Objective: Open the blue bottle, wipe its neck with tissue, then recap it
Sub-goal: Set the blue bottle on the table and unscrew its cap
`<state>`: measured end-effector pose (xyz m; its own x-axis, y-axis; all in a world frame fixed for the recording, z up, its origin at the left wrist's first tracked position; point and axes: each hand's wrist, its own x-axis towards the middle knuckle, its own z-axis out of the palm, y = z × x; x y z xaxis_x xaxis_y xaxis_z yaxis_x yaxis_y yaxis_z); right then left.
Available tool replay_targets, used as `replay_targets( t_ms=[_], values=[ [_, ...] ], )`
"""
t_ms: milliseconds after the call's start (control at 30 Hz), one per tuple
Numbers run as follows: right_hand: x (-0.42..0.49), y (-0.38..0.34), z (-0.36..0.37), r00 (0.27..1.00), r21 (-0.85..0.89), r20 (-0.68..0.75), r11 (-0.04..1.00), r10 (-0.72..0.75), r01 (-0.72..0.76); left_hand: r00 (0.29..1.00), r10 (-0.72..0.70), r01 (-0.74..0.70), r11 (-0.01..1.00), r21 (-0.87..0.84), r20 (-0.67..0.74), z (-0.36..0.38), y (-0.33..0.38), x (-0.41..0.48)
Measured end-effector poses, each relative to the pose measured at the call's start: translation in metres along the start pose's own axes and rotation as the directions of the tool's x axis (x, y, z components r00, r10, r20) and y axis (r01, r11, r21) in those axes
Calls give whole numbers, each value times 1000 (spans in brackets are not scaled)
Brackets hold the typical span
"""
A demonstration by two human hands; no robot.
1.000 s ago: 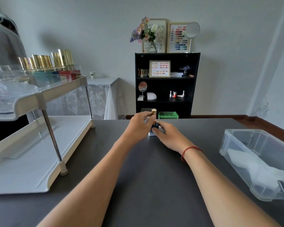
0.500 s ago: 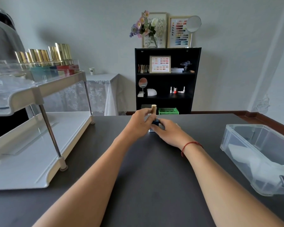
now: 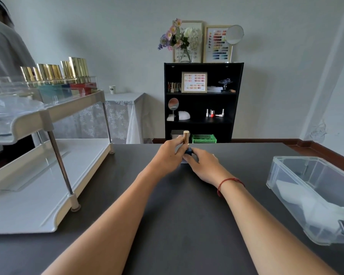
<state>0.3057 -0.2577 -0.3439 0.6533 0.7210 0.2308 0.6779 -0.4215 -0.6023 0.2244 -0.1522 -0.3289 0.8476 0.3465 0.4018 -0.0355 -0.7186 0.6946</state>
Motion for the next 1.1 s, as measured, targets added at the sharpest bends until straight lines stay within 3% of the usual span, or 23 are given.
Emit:
replay_targets(
  t_ms=[333,933,1100],
  values=[
    [1,1,4,1000,-22,-28,1000,9,-10,998,-55,54,998,-21,-18,-1,0,2],
    [3,2,6,999,-71,-33,997,30,-32,994,-94,99,991,92,-59,5,-2,3],
    [7,4,9,999,-164,-42,986,25,-32,993,-80,93,985,146,-89,5,-5,4]
  ],
)
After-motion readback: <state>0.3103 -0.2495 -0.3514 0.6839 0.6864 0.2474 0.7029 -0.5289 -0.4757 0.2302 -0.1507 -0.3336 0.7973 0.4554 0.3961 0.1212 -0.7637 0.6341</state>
